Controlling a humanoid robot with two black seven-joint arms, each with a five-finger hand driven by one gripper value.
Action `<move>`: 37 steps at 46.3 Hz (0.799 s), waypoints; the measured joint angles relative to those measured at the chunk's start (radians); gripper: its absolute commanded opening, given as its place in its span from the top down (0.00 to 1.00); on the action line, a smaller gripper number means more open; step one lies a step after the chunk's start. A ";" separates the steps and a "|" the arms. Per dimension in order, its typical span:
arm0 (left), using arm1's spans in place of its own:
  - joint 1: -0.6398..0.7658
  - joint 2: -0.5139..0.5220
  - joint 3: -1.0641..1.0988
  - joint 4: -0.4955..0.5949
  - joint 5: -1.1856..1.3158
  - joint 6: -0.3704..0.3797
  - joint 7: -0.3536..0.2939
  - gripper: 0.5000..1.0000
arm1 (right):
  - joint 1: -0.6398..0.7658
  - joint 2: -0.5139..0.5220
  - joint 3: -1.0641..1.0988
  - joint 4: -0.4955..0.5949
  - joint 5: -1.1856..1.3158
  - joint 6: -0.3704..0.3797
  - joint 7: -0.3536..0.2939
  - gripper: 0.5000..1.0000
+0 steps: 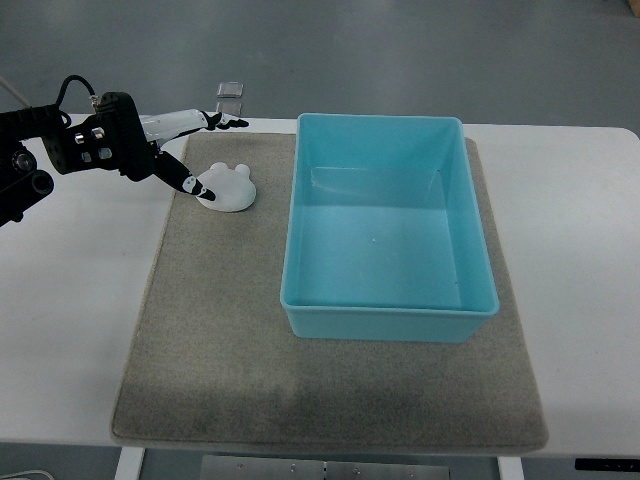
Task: Place white toy into blue box with left hand
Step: 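Lower the left hand fingers down beside the white rabbit toy, then close the left hand fingers around the white rabbit toy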
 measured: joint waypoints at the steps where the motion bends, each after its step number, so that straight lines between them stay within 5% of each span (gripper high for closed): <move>1: 0.000 0.000 0.001 0.000 0.009 0.004 0.000 0.02 | 0.000 0.000 0.000 0.000 0.000 0.000 0.000 0.13; 37: 0.009 -0.051 0.064 0.022 0.129 0.066 0.009 0.04 | 0.000 0.000 0.000 0.000 0.000 0.000 0.000 0.13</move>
